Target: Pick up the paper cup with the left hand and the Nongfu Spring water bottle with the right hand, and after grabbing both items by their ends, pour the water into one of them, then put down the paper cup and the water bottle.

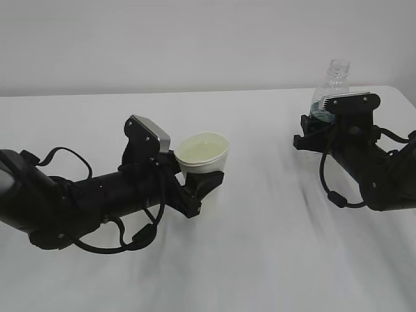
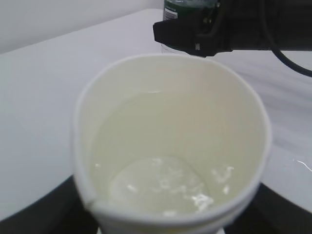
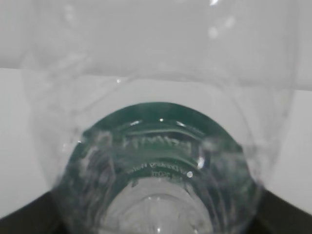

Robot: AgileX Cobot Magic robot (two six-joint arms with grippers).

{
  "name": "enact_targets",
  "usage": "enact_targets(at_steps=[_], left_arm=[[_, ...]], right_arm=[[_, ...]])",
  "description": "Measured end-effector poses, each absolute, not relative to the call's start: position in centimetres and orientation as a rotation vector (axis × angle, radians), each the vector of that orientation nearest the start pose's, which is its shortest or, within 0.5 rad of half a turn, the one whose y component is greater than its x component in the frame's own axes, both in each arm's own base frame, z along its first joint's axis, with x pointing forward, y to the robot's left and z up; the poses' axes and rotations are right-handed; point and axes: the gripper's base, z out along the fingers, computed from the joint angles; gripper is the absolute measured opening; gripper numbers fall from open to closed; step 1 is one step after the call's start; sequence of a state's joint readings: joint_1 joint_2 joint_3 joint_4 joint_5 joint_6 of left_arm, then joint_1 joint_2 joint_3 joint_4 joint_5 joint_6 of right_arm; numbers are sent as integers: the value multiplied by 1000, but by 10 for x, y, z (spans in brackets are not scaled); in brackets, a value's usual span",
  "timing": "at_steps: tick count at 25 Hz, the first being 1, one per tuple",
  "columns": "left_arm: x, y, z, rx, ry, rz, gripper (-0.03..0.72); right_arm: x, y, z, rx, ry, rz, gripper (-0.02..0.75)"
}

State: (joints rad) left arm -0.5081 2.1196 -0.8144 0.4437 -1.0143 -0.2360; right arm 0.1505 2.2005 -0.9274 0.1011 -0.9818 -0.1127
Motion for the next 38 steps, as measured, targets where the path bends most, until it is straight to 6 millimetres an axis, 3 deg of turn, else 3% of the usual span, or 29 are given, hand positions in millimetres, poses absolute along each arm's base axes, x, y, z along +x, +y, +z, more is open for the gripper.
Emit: enact_targets(at_steps=[13, 38], left_arm=[[317, -198, 101, 645, 1656, -640, 483], [361, -101, 105, 357, 1672, -433, 483]], right_arm=[[397, 53, 86, -126, 1772, -6, 465], [397, 53, 86, -126, 1772, -3, 465]])
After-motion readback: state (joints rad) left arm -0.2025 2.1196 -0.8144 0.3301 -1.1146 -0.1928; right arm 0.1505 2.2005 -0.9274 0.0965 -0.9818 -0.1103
